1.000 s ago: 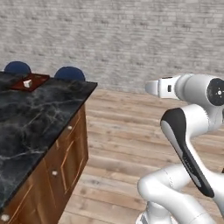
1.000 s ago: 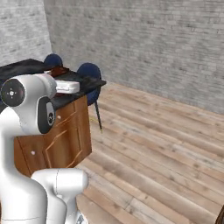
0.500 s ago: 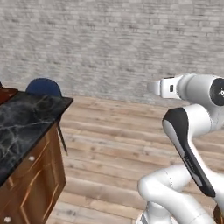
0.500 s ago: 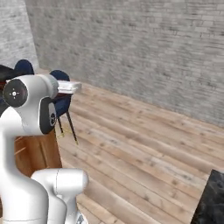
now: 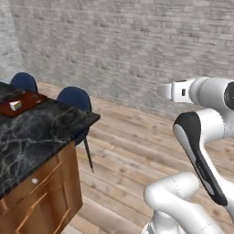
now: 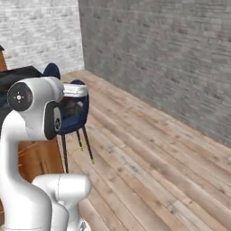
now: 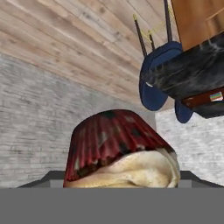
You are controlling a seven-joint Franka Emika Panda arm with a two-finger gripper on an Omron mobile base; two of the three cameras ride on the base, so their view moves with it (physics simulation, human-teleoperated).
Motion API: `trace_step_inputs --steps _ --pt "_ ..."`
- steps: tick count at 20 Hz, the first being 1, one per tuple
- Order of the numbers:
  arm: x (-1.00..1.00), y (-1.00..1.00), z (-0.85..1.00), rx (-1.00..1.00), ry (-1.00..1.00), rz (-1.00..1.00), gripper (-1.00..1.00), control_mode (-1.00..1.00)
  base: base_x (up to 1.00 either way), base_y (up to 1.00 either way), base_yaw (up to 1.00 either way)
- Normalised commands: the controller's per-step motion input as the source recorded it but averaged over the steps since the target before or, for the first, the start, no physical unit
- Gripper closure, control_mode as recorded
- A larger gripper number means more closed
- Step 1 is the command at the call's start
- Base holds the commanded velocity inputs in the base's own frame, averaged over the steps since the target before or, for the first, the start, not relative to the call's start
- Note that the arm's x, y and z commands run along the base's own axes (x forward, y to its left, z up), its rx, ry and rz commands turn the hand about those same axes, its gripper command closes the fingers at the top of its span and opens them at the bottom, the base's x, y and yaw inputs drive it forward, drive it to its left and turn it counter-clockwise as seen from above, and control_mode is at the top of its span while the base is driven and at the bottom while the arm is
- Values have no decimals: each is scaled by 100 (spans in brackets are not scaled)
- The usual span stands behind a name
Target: Take the cupcake and cake from the fridge and place them on the empty tray on the dining counter.
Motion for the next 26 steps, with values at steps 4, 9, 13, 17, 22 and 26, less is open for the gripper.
trace_step_inputs --steps 4,9,13,17,22,26 --pt "0 0 0 0 0 0 100 100 100 -65 50" --pt "0 0 0 0 0 0 100 100 100 -78 49" --pt "0 0 0 0 0 0 100 100 100 -62 57" --pt "0 0 0 0 0 0 100 100 100 -49 65" --pt "0 0 0 0 0 0 100 100 100 -60 63" --pt "0 0 0 0 0 0 100 100 71 -100 43"
